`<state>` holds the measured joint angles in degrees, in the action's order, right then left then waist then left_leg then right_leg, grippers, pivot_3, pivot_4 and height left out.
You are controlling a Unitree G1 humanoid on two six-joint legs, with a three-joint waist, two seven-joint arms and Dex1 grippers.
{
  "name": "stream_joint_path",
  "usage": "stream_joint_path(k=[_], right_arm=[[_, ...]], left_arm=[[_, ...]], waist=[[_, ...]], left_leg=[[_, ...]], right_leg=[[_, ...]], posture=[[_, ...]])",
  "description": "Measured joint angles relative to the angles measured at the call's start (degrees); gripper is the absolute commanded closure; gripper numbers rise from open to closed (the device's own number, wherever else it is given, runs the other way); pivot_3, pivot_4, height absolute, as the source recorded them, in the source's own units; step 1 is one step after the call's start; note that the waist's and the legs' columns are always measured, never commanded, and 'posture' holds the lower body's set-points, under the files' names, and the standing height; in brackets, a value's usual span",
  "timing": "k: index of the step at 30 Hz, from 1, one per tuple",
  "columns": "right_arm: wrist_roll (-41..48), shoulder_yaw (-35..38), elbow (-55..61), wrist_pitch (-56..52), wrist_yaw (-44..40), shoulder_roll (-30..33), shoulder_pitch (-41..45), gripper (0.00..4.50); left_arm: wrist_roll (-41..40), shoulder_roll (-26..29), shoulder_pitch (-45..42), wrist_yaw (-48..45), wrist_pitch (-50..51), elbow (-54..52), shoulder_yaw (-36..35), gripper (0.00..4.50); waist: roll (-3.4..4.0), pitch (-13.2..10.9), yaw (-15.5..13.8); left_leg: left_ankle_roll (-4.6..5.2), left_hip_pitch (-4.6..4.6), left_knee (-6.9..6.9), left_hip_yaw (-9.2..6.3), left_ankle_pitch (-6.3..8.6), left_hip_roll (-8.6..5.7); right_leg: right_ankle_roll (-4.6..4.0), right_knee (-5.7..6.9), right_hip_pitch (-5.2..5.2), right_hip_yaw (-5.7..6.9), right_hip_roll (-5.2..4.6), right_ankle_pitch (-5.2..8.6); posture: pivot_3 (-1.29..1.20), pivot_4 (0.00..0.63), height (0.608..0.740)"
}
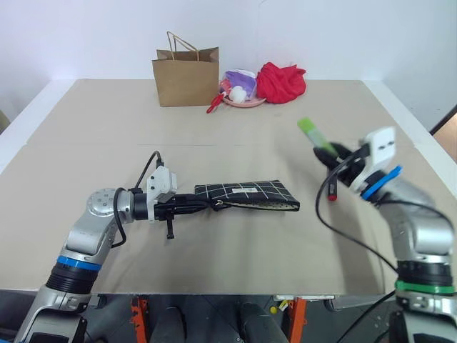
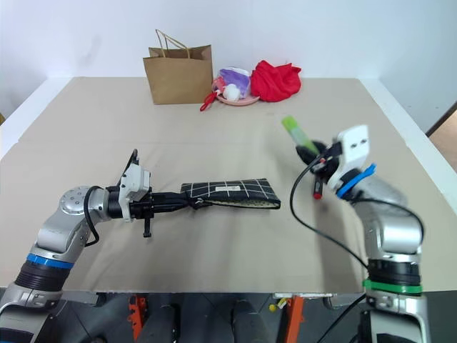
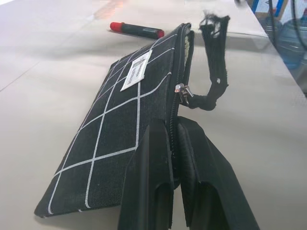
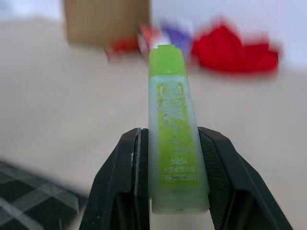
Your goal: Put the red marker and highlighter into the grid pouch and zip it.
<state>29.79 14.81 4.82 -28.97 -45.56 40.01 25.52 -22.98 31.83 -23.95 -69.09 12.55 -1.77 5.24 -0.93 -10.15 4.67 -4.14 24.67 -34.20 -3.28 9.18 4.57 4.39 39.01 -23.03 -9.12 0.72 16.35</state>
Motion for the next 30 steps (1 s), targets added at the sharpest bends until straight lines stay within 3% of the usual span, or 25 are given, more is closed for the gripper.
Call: stream_joint_path(k=[4,8,17,30], right_arm=[[14.88,-1.37,10.46,-11.7,-14.2,8.34,-1.08,3.39],[23.56,-1.37,17.8,-20.4,-19.48,14.35,-6.68,3.39],[17.7,-3.66,18.4,-16.8,-19.94,14.86,-13.52,3.39],[10.1,-6.2,13.85,-11.63,-19.49,14.84,-13.9,3.39]], left_arm=[[-0.02,0.18,-0.23,-1.23,-0.02,0.06,0.05,4.5],[-0.02,0.18,-0.48,-1.51,-0.04,0.15,0.07,4.5],[-0.02,-0.18,-0.65,-1.37,-0.04,0.23,0.04,4.5],[-0.04,-1.05,-0.65,-0.89,0.33,0.05,0.04,4.5]], waist=[[0.02,-0.01,-0.15],[-0.04,-0.01,-0.46],[-0.06,-0.02,-0.33],[-0.06,-0.02,-0.37]], left_leg=[[0.16,0.07,0.0,-0.01,0.1,-0.03],[0.27,0.1,-0.1,-0.02,0.17,-0.03],[0.16,0.05,-0.26,-0.01,0.1,-0.04],[0.12,0.08,-0.23,-0.01,0.08,-0.04]], right_leg=[[-0.19,0.0,0.03,0.03,-0.04,0.07],[0.01,-0.02,0.05,0.07,-0.07,0.27],[0.04,-0.01,0.05,0.06,-0.08,0.04],[0.07,-0.01,0.04,0.05,-0.07,0.08]], posture=[[0.0,0.15,0.74],[0.0,0.15,0.74],[0.0,0.15,0.74],[0.0,0.15,0.74]])
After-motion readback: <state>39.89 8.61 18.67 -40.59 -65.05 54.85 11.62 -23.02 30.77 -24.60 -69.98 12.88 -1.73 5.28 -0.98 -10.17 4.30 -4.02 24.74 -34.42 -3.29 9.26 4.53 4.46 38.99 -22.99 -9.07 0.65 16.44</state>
